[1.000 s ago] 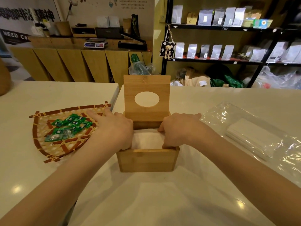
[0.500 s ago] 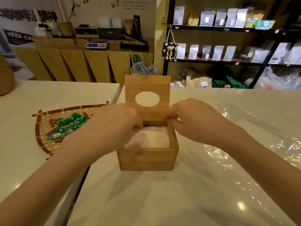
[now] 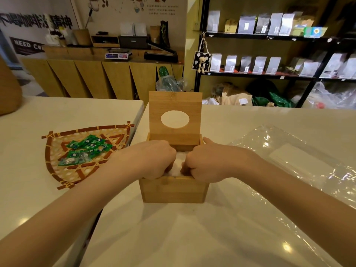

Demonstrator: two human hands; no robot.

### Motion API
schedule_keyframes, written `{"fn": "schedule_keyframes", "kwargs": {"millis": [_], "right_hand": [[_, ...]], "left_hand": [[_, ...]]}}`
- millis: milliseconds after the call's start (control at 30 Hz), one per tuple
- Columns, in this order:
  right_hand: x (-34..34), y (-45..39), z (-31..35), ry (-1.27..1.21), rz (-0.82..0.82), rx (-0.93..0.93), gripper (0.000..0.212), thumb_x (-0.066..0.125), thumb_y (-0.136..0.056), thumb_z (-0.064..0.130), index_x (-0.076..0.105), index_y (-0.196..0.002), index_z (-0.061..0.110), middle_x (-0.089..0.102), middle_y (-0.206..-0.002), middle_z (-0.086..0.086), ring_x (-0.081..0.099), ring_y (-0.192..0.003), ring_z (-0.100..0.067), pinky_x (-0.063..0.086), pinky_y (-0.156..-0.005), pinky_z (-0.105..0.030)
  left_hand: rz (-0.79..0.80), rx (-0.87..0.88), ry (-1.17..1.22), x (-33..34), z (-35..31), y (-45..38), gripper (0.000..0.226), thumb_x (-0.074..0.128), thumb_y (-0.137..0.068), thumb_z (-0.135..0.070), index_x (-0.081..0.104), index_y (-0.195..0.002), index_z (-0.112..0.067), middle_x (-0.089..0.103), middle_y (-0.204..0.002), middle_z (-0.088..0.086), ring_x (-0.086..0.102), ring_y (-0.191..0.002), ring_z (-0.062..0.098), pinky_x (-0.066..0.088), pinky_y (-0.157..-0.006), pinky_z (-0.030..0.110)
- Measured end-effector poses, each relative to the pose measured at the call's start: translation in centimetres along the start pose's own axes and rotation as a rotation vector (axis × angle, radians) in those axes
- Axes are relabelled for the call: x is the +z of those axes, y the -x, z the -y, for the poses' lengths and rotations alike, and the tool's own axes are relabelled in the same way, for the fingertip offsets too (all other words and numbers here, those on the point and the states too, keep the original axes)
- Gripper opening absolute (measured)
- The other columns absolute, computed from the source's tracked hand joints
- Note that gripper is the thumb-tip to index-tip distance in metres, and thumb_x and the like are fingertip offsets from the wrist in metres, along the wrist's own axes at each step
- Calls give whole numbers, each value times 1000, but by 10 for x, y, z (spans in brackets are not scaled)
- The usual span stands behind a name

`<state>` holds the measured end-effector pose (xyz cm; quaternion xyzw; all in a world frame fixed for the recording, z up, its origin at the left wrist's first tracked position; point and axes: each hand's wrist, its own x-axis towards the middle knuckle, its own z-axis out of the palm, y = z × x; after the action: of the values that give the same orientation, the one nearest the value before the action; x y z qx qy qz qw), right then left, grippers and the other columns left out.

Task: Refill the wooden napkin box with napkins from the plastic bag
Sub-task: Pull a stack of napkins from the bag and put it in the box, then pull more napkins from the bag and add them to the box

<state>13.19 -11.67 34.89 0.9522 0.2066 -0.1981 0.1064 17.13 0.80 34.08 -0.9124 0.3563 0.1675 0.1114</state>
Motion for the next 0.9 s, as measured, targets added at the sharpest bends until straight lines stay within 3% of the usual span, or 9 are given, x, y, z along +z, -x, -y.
{"fn": "schedule_keyframes", "kwargs": {"millis": [167,233,300,400,500,633,700,800,900], "right_hand": [[3,1,-1,-24,-30,2,30,35,-91,9,63,-100,8,47,-68,-2,44,-83,-25,23,-106,-49],[5,5,-3,-130,-90,-24,31,37,-90,9,64,-105,12,61,-87,-5,49,-87,-25,33,-94,-38],[7,14,-8,-254,-202,-47,35,37,-91,8,63,-112,18,65,-109,-3,54,-98,-23,39,-87,-33],[9,44,-26,-405,-406,-20,42,35,-91,3,63,-115,22,62,-126,2,53,-115,-18,36,-102,-33],[18,88,-53,-518,-551,122,42,33,-95,4,61,-119,23,58,-131,4,49,-122,-12,36,-101,-22],[48,153,-87,-610,-654,334,38,37,-96,8,61,-119,26,61,-125,8,50,-109,-2,37,-90,-11],[71,184,-101,-641,-637,444,34,42,-95,12,59,-121,26,61,-125,8,52,-109,-5,39,-91,-16],[108,226,-113,-729,-593,589,35,45,-95,14,54,-127,24,59,-128,3,55,-114,-11,42,-100,-28],[143,264,-121,-786,-611,723,36,45,-94,14,51,-128,22,59,-128,2,54,-113,-8,40,-98,-24]], "left_hand": [[53,-4,7,-2,0,-5,26,50,-90,-12,62,-113,-14,64,-111,6,60,-99,21,51,-92,36],[67,0,-5,-9,0,-5,31,49,-89,-9,63,-116,-17,64,-115,4,60,-102,21,51,-94,36],[34,19,-17,-19,-2,-2,33,46,-90,-9,64,-115,-21,66,-112,1,60,-98,19,51,-91,34],[-137,104,-21,-39,-18,6,27,45,-91,-23,68,-105,-20,70,-95,3,64,-85,19,54,-81,38],[-359,197,-9,-55,-56,12,29,44,-91,-32,68,-106,-21,71,-94,1,65,-83,16,55,-78,38],[-517,423,18,-57,-128,3,37,41,-91,-42,59,-118,-26,61,-121,-6,55,-109,13,47,-94,37],[-586,545,-47,-50,-165,-12,53,29,-89,-53,57,-120,-19,58,-127,-2,49,-118,16,43,-99,38],[-530,648,-41,-39,-218,-34,78,10,-80,-62,51,-127,-14,51,-137,4,41,-130,19,35,-106,35],[-415,715,58,-28,-262,-56,66,26,-92,-55,33,-141,-12,25,-154,2,19,-142,15,16,-113,30]]}}
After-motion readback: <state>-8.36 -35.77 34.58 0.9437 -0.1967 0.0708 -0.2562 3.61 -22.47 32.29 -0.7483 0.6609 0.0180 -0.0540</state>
